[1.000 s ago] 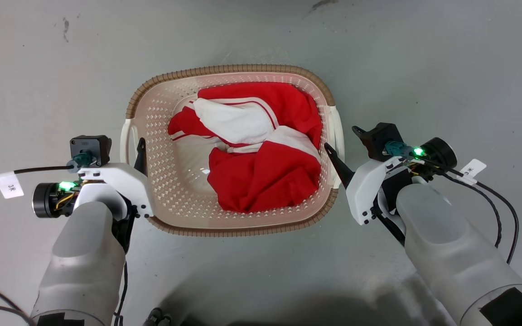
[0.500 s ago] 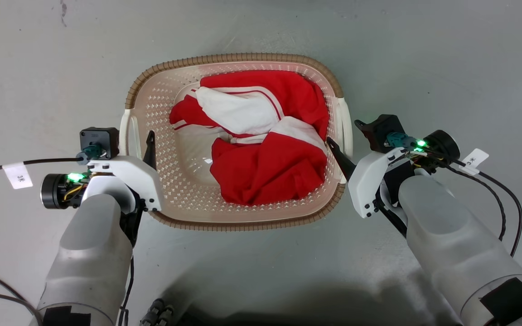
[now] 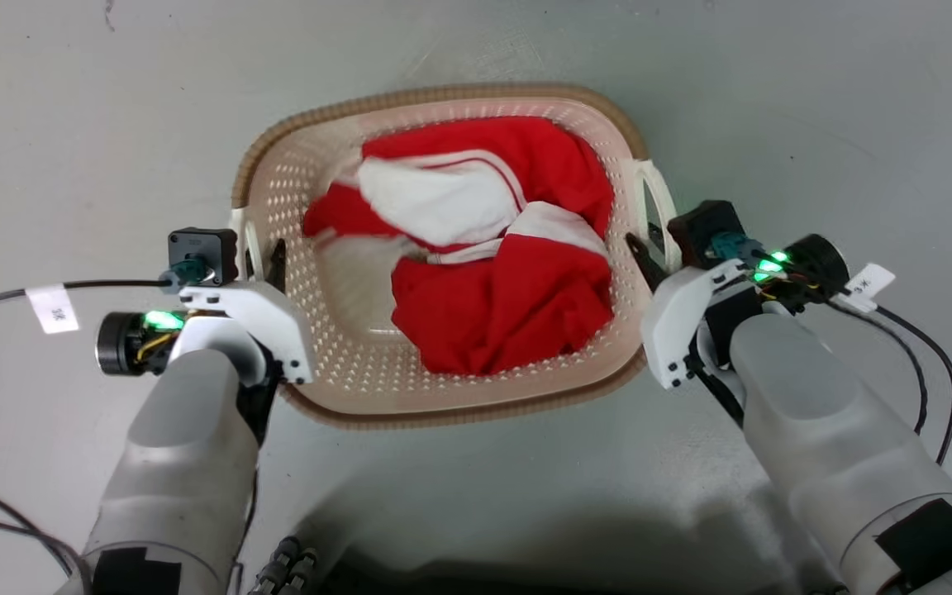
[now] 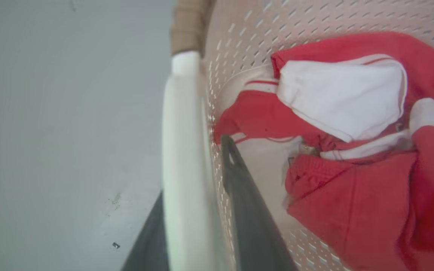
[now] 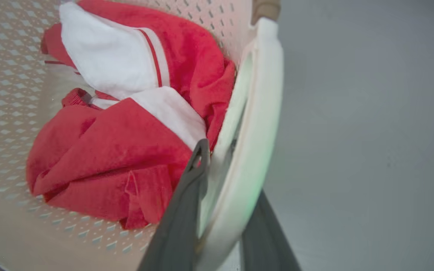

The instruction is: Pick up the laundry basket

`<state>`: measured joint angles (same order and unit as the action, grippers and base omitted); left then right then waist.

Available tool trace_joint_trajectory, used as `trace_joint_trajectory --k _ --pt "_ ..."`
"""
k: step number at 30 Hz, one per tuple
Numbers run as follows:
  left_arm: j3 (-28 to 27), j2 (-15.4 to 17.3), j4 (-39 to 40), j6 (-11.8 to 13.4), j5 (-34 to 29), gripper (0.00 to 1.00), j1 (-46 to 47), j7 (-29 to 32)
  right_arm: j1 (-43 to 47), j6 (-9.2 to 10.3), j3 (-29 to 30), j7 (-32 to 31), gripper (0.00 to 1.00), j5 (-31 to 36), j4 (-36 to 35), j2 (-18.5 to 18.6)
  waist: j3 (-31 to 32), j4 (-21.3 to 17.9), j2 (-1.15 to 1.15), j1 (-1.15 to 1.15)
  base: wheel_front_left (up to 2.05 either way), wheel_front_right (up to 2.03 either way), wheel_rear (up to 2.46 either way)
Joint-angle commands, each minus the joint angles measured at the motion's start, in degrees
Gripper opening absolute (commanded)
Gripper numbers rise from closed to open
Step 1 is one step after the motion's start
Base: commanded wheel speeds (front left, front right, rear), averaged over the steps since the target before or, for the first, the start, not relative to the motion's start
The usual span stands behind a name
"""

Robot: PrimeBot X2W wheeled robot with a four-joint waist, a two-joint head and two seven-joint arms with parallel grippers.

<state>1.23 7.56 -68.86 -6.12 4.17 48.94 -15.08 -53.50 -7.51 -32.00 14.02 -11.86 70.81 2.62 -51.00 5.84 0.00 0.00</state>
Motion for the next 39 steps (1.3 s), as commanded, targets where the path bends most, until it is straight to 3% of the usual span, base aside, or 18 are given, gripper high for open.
trace_joint_trajectory --k 1,16,39 --pt "0.0 0.3 -0.2 0.4 0.1 0.00 0.6 -0.1 -0.8 0.04 -0.2 -0.2 0.00 0.0 0.4 0.5 0.0 0.0 0.00 0.00 0.00 0.00 0.00" --pt "1.4 0.5 -2.0 0.1 0.7 0.00 -0.9 0.0 1.4 -0.05 -3.0 -0.7 0.00 -2.0 -0.9 0.5 4.8 -0.8 0.00 0.00 0.00 0.00 0.00" --pt "3.8 0.3 -4.8 -1.1 3.2 0.00 -9.0 3.2 10.8 -0.06 -11.5 -6.7 0.00 -10.5 -1.8 0.4 24.0 -4.7 0.00 0.00 0.00 0.00 0.00"
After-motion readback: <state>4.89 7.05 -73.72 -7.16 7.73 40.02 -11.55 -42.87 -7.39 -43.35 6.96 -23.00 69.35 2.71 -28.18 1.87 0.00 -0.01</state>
